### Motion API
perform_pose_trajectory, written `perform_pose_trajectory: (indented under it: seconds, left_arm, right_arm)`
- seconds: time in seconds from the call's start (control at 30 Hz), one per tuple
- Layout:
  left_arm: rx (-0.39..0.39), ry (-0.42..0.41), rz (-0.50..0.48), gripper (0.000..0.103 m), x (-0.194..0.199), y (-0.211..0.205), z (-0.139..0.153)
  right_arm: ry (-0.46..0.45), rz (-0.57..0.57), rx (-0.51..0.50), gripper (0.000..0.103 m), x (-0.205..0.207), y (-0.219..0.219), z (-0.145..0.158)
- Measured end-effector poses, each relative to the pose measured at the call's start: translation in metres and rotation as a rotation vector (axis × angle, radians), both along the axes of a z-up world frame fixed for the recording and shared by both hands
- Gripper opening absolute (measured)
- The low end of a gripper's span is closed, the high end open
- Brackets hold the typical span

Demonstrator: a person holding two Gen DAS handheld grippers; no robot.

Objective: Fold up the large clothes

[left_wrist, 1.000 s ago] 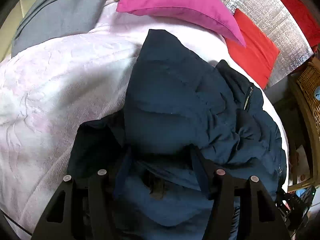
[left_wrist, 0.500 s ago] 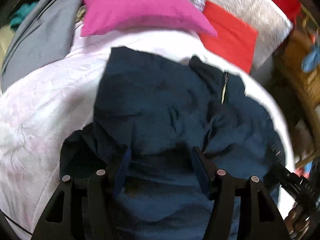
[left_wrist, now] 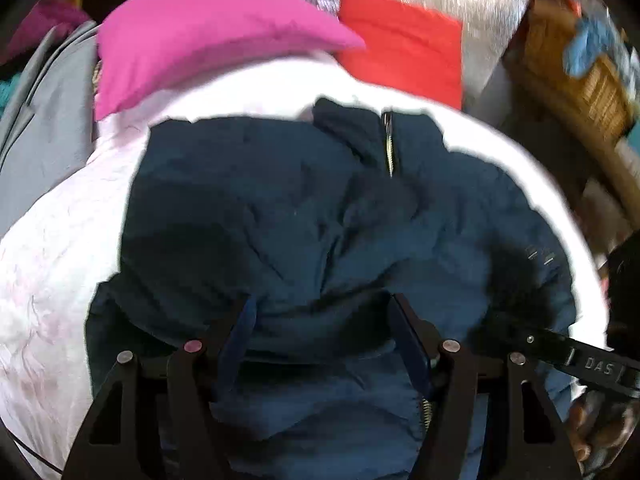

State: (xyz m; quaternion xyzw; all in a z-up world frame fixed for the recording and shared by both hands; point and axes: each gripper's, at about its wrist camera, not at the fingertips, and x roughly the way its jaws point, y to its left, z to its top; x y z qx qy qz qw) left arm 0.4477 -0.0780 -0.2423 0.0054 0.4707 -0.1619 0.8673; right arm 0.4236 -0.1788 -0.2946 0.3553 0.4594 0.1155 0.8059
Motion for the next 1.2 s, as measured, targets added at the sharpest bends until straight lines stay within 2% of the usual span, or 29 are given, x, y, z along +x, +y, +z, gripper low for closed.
perform_pose_trajectory:
  seconds: [0.07, 0.13, 0.27, 0.33, 0.37, 0.4, 0.43, 0.5, 0.6, 0.7, 0.77, 0.83, 0.87, 0.9, 1.0, 1.07, 1.13, 1.2]
  left_arm:
    - [0.053, 0.001, -0.012, 0.071, 0.001, -0.006, -0.008]
    - [0.054, 0.006, -0.020, 0.071, -0.001, -0.005, -0.005]
    - [-0.067, 0.009, 0.018, 0.071, -0.001, 0.018, 0.016]
    - [-0.107, -0.024, 0.059, 0.071, -0.001, 0.036, 0.029]
    - [-0.123, -0.043, 0.092, 0.071, 0.002, 0.047, 0.034]
    - [-0.133, -0.054, 0.122, 0.073, 0.003, 0.057, 0.037]
    - [-0.145, -0.064, 0.169, 0.075, 0.006, 0.070, 0.039]
    - [-0.159, -0.046, 0.242, 0.078, 0.013, 0.089, 0.034]
    - [-0.167, 0.042, 0.319, 0.078, 0.026, 0.110, 0.016]
    - [-0.093, 0.115, 0.335, 0.078, 0.035, 0.102, -0.006]
    - [-0.045, 0.109, 0.330, 0.078, 0.036, 0.094, -0.013]
    - [-0.013, 0.097, 0.317, 0.078, 0.034, 0.087, -0.010]
    - [-0.009, 0.093, 0.307, 0.078, 0.033, 0.084, -0.008]
    - [-0.016, 0.089, 0.304, 0.078, 0.032, 0.084, -0.007]
    - [-0.015, 0.083, 0.302, 0.078, 0.029, 0.086, -0.005]
    - [0.005, 0.097, 0.303, 0.079, 0.027, 0.086, -0.011]
    - [0.008, 0.107, 0.299, 0.080, 0.031, 0.091, -0.014]
    - [-0.005, 0.112, 0.299, 0.080, 0.029, 0.092, -0.009]
  right_arm:
    - [0.009, 0.010, 0.012, 0.028, -0.001, -0.002, -0.002]
    - [0.012, -0.001, 0.056, 0.028, -0.005, -0.015, 0.003]
    - [-0.044, -0.108, 0.054, 0.030, -0.024, -0.044, 0.021]
    - [-0.072, -0.218, 0.076, 0.042, -0.041, -0.077, 0.027]
    - [-0.086, -0.262, 0.079, 0.057, -0.049, -0.089, 0.029]
    - [-0.108, -0.325, 0.078, 0.067, -0.060, -0.106, 0.031]
    - [-0.117, -0.380, 0.073, 0.068, -0.069, -0.121, 0.031]
    - [-0.077, -0.452, 0.064, 0.068, -0.077, -0.142, 0.025]
    - [0.020, -0.510, 0.087, 0.068, -0.081, -0.164, -0.001]
    - [0.089, -0.478, 0.155, 0.068, -0.073, -0.166, -0.025]
    - [0.117, -0.423, 0.160, 0.068, -0.055, -0.149, -0.031]
    - [0.123, -0.413, 0.076, 0.052, -0.049, -0.137, -0.025]
    - [0.113, -0.405, 0.054, 0.039, -0.047, -0.134, -0.021]
    - [0.081, -0.400, 0.022, 0.035, -0.047, -0.129, -0.010]
    - [0.017, -0.379, -0.041, 0.034, -0.045, -0.119, 0.007]
    - [0.061, -0.367, -0.084, 0.034, -0.041, -0.117, -0.003]
    - [0.118, -0.374, -0.028, 0.034, -0.038, -0.119, -0.021]
    - [0.113, -0.392, 0.012, 0.034, -0.038, -0.123, -0.018]
